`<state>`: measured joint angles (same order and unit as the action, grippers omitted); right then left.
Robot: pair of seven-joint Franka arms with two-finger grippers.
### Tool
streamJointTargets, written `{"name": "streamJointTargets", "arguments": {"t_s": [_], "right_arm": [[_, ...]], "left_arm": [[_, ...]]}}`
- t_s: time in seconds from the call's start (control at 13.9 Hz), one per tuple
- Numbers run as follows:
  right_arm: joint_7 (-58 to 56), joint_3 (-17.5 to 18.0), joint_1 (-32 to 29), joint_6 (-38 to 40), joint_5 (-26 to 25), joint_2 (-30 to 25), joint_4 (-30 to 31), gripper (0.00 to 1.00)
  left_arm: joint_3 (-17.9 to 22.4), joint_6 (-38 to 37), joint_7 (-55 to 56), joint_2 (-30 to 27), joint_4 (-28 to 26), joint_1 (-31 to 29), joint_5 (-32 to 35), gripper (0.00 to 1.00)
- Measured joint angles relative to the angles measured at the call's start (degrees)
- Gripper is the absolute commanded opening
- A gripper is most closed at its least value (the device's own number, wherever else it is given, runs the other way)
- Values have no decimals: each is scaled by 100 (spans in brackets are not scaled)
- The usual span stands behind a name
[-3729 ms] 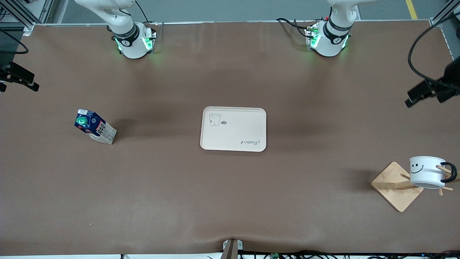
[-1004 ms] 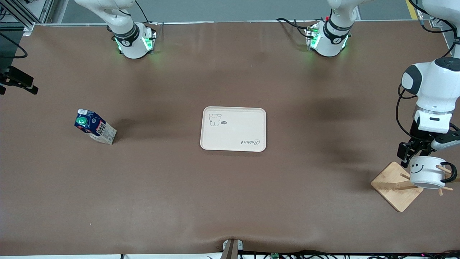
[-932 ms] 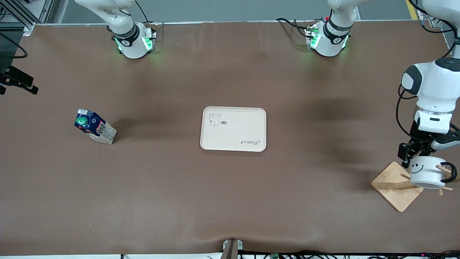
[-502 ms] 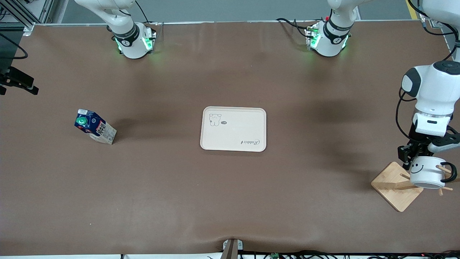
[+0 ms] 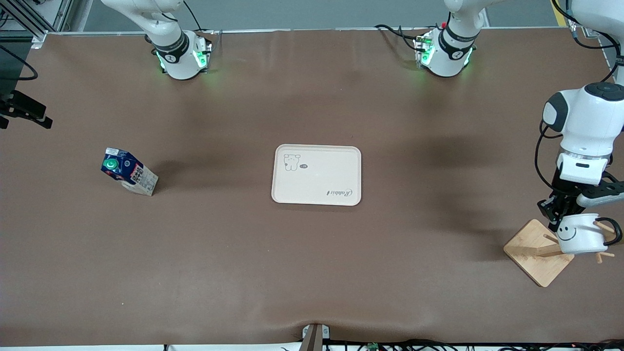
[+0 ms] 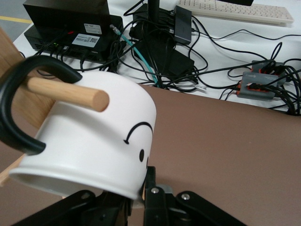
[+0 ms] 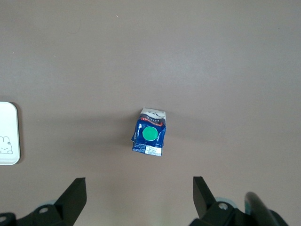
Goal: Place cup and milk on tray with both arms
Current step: 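Lower the left gripper and grasp the white mug's rim, then lift the white mug off the stand with the left gripper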
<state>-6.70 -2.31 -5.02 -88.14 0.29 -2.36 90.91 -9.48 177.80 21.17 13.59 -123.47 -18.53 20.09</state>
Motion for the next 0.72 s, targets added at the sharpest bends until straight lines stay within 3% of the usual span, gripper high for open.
{"name": "streamJointTargets", "arguments": {"t_s": [0.72], "right_arm": [[1,-2,0,0,0,0,0,100]], "left_arm": [[-364,-107,0,-76,89,-2,0,0]]}}
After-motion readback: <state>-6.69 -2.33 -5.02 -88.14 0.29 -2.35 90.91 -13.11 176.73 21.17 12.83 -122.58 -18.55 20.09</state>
